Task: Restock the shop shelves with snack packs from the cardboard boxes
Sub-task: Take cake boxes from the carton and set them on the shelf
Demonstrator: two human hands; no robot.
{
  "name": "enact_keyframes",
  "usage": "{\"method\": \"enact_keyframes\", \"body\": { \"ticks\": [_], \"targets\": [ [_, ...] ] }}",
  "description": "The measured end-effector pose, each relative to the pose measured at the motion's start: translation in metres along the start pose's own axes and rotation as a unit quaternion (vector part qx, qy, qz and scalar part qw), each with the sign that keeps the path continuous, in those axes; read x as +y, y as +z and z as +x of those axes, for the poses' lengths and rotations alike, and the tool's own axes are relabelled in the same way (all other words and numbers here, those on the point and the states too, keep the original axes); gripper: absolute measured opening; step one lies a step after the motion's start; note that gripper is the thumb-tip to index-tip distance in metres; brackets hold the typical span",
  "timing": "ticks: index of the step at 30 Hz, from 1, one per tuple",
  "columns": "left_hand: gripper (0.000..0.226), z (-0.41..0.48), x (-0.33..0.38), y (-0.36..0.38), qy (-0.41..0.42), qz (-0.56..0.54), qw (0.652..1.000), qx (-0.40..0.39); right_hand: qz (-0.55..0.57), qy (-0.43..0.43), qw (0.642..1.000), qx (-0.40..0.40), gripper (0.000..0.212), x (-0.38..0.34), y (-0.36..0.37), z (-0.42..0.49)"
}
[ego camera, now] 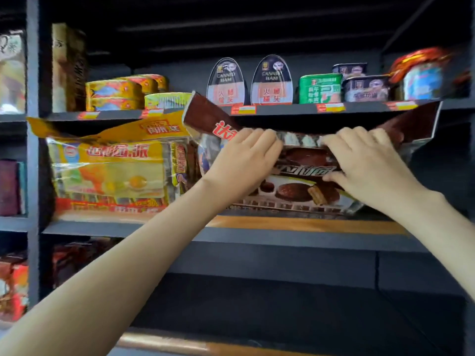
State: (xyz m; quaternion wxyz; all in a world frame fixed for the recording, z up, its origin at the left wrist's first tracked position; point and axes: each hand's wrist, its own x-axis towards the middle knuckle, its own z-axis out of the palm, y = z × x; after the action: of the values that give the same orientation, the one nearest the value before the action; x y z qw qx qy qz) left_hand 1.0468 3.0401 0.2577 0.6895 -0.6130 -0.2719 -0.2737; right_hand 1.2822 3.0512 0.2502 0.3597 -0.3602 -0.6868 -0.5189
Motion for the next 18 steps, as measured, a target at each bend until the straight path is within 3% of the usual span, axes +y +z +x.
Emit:
{"method": "enact_keyframes", "body": {
  "ticks": [10,14,16,18],
  "targets": [
    [0.046,-0.033,-0.003,0.069,-0.084,-0.029,0.992,-0.092,-0.073,-0.046,0.996,-0.003,0.086,-0.022,0.056,0.010],
    [0.042,-0.028,-0.007,0.089,-0.103,-0.034,0.992,-0.068,-0.071,-0.045,0.996,-0.022,0.094,-0.008,0.079,0.018],
    [0.054,-0.026,-0.009,0.097,-0.108,-0.051,0.988,-0.096,-0.036,-0.035,0.996,-0.070,0.100,-0.003,0.089,0.021],
    [0.078,-0.029,-0.011,0.105,-0.107,-0.076,0.969,-0.211,0.018,-0.031,0.984,-0.176,0.097,0.004,0.101,0.026]
  ]
}}
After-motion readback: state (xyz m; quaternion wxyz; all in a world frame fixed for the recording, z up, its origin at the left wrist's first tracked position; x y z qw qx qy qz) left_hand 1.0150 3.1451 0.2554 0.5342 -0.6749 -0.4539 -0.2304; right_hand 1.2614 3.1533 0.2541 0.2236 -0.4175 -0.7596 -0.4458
